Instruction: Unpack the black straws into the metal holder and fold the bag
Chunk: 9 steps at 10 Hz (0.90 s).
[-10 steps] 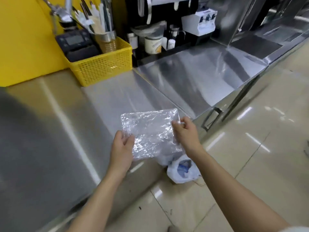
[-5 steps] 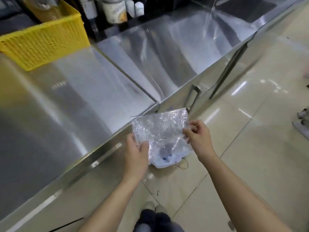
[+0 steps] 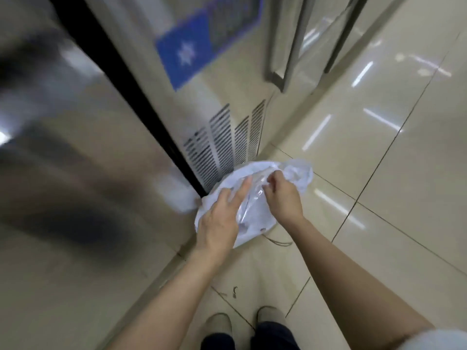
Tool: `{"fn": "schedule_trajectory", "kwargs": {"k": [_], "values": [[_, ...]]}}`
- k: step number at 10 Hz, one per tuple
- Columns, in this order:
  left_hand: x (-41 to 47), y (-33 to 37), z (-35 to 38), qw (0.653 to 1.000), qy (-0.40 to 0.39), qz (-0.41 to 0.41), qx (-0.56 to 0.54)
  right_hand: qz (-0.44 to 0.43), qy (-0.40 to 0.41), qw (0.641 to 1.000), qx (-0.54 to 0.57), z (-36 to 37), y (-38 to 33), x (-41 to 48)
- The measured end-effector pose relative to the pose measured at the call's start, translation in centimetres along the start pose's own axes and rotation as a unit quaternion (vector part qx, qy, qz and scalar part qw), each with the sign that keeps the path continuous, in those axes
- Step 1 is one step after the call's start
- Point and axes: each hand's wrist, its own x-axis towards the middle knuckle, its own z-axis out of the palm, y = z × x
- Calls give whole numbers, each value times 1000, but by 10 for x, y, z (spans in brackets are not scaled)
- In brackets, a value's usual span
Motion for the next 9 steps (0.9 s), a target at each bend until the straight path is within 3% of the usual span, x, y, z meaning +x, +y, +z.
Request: {"fn": "schedule_trajectory", "kwargs": {"k": [1, 2, 3, 4, 5, 6, 7, 9], "values": [[20, -41, 68, 987, -97, 17, 124, -52, -88, 986, -131, 39, 42, 33], [36, -67, 114, 962, -154, 21, 223, -111, -195, 938, -264, 69, 63, 54], [57, -75, 149, 927, -214, 12, 309, -77, -291, 894, -331, 94, 76, 74], [78, -71, 167, 875, -310, -18, 371, -86, -336, 842, -414, 108, 83, 85], [81, -61, 146, 894, -317, -54, 313, -139, -300, 838, -434, 98, 73, 79], [76, -48, 96, 945, -259, -83, 182, -206, -196, 863, -417, 64, 47, 68], [57, -23, 39, 963, -210, -95, 142, -204, -151, 895, -366, 17, 7, 44], [19, 52, -84, 992, -76, -64, 75, -236, -102, 909, -328, -90, -88, -23]]}}
